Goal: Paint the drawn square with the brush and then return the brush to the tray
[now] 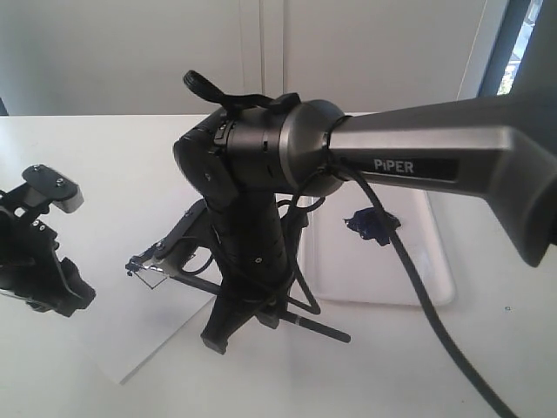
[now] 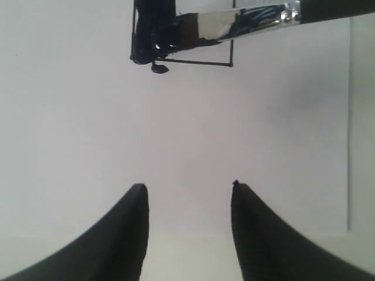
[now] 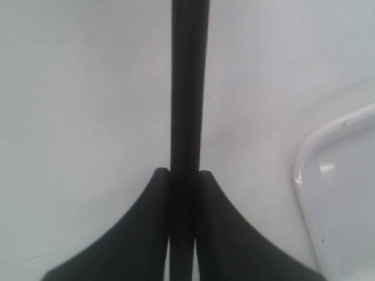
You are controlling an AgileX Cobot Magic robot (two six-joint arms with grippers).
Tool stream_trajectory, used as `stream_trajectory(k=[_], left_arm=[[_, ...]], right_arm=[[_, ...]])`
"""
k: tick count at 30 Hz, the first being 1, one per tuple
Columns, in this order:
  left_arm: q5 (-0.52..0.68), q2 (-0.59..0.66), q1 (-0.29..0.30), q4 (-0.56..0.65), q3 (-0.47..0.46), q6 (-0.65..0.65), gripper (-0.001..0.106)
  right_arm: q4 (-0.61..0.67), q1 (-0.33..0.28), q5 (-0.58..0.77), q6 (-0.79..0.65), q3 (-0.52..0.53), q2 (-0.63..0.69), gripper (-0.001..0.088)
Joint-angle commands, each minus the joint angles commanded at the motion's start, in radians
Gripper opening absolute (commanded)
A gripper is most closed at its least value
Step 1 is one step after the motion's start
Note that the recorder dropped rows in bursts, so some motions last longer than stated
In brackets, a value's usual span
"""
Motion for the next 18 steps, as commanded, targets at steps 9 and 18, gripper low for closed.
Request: stream_trajectory(k=[9,18], left_arm=[[-0.018,0.089,-0.072,-0.013,0.000,0.008,0.050],[-0.149,0.133,-0.118,0.027,0.023,0.008,0.050]], right_arm=[[-0.001,0.000,0.000,0.000,0.000,0.000,0.0000],[-0.001,0.000,0.000,0.019,0.000,0.000,0.0000]])
